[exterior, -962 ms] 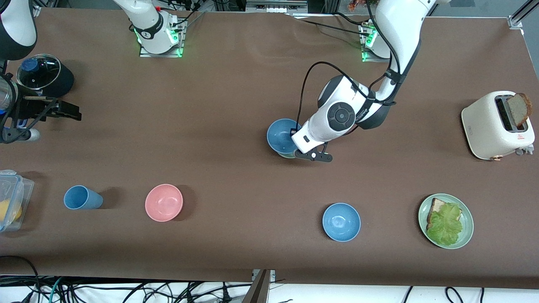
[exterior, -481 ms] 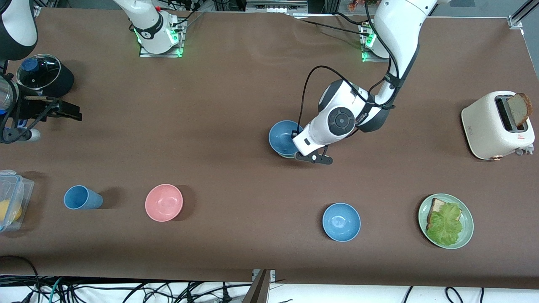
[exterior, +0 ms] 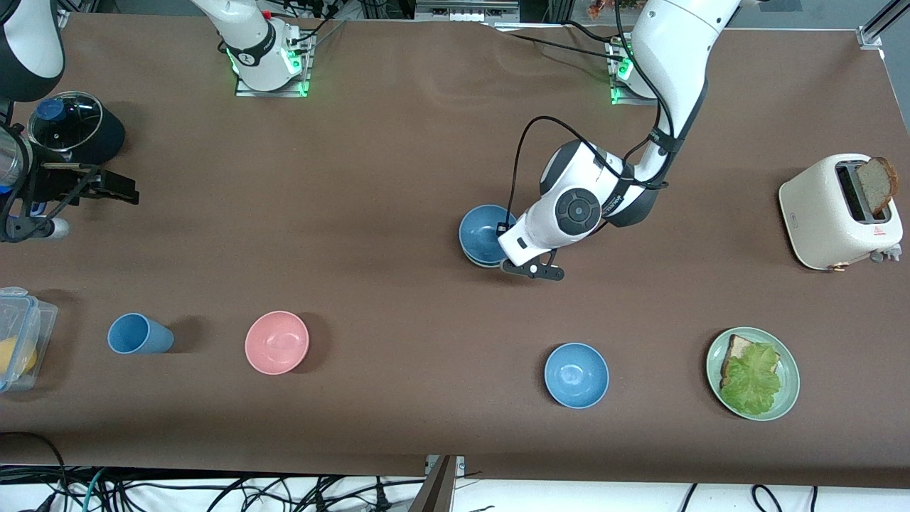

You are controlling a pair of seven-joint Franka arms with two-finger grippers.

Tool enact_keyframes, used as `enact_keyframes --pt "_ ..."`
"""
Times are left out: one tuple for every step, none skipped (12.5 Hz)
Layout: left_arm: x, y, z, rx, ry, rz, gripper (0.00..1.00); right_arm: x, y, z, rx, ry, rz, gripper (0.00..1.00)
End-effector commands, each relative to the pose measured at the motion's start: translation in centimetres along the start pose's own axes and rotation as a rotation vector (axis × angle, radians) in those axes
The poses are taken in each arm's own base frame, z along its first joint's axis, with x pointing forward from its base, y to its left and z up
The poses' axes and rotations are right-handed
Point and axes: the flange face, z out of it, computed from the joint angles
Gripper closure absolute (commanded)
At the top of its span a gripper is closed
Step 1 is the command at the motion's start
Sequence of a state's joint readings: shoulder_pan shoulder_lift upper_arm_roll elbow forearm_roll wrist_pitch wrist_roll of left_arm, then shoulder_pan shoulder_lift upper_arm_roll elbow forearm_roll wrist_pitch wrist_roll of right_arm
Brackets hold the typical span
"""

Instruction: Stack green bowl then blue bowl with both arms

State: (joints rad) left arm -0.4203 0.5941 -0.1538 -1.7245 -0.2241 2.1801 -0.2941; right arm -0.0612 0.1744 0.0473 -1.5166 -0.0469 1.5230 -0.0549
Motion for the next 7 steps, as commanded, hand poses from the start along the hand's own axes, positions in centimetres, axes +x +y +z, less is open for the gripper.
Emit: enact_keyframes --pt "0.2 -0.4 -1.6 -0.004 0.011 0.001 0.0 -0.2 -0.3 -0.2 0.012 0.009 0.007 0.0" --pt "0.5 -1.2 -4.3 -0.009 0.05 -0.012 0.0 -0.1 -0.3 -0.1 0.012 0.007 0.005 0.0" --pt "0.9 -2.6 -6.8 -0.021 0.085 -0.034 0.0 -0.2 -0.3 -0.2 0.012 0.009 0.005 0.0" --pt "1.0 -4.9 -9.0 -0.028 0.118 -0.058 0.0 -0.1 -0.3 -0.1 0.012 0.007 0.005 0.0" --pt "-0.1 -6.5 -9.3 -0.035 0.139 -0.08 0.0 -0.1 -0.3 -0.2 0.012 0.009 0.005 0.0" --pt "-1.6 -7.6 -10.0 -0.037 0.19 -0.093 0.0 -0.1 -0.3 -0.1 0.012 0.007 0.005 0.0" --pt "-2.7 -9.1 -11.2 -0.041 0.23 -0.114 0.0 -0.1 -0.3 -0.2 0.012 0.009 0.005 0.0"
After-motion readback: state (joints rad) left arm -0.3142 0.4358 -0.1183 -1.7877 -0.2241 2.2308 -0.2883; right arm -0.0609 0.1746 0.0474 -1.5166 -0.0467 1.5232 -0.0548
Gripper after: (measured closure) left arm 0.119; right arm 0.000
